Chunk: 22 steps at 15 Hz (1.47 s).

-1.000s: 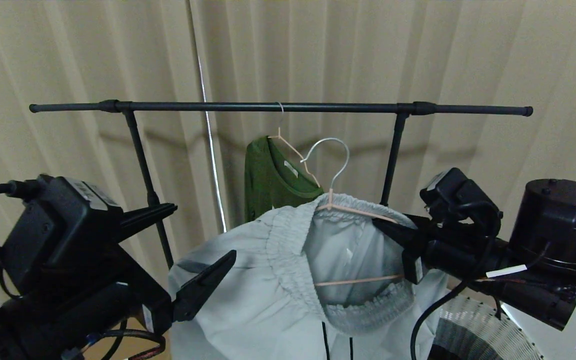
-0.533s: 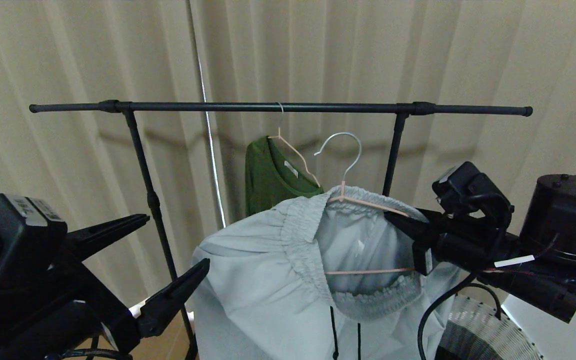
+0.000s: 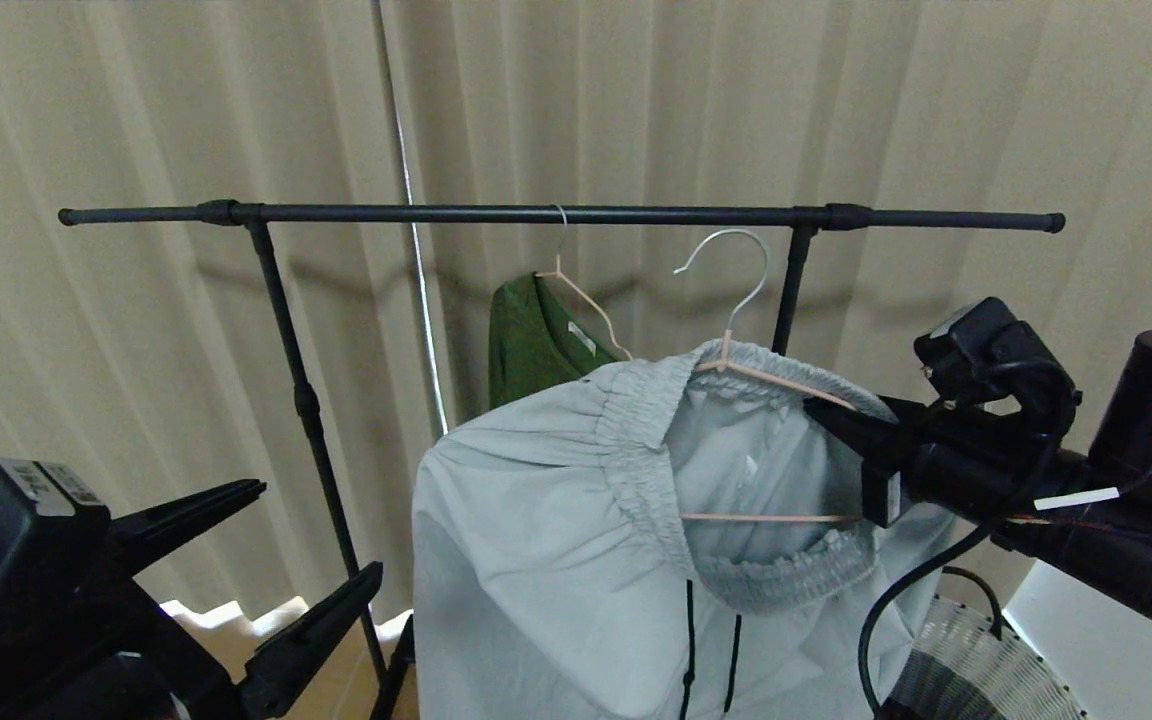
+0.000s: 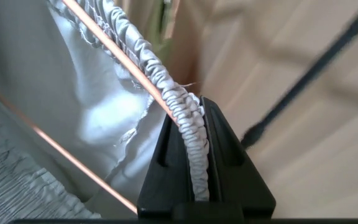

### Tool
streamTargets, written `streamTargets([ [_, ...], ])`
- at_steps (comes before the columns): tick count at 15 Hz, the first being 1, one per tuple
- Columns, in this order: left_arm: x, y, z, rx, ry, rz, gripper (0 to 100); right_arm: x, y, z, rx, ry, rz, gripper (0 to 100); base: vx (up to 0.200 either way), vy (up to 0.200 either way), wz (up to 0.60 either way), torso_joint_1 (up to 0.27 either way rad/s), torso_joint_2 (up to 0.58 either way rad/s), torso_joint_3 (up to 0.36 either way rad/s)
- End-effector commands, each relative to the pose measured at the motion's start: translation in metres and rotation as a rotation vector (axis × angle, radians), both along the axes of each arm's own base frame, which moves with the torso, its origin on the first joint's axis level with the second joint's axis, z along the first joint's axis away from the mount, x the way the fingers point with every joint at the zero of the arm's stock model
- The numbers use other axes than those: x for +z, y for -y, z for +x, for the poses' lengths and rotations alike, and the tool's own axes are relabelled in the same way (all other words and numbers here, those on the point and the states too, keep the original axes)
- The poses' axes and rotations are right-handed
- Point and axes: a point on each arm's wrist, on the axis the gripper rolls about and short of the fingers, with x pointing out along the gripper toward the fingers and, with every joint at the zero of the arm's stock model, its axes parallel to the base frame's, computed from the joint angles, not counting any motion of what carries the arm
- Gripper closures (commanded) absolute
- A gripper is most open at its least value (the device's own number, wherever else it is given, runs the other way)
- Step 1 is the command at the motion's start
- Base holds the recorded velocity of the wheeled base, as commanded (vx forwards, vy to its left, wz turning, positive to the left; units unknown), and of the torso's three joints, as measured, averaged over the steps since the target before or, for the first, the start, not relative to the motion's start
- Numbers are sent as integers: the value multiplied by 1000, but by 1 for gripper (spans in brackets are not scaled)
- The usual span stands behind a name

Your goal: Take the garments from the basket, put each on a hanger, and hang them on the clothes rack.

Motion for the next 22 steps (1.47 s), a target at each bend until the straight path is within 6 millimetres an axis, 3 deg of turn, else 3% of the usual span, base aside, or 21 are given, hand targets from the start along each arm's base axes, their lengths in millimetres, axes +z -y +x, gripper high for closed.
streamTargets([
  [1,-16,0,-2,-29,-54,46,0,6,4,-5,-3,22,13,100,0,0,0,0,0,0],
  [4,-29,4,1,-121,-128,76,0,15,6,-10,1,51,28,100,0,0,0,0,0,0],
  [9,-42,-5,27,20,-214,123,0,25,9,-20,18,89,56,100,0,0,0,0,0,0],
  [16,-41,4,47,32,-229,130,0,30,4,-35,104,111,73,100,0,0,0,0,0,0],
  [17,-42,5,49,32,-235,133,100,30,4,-36,105,112,74,100,0,0,0,0,0,0],
  [22,-47,-4,50,83,-256,144,100,27,9,-32,70,102,64,100,0,0,0,0,0,0],
])
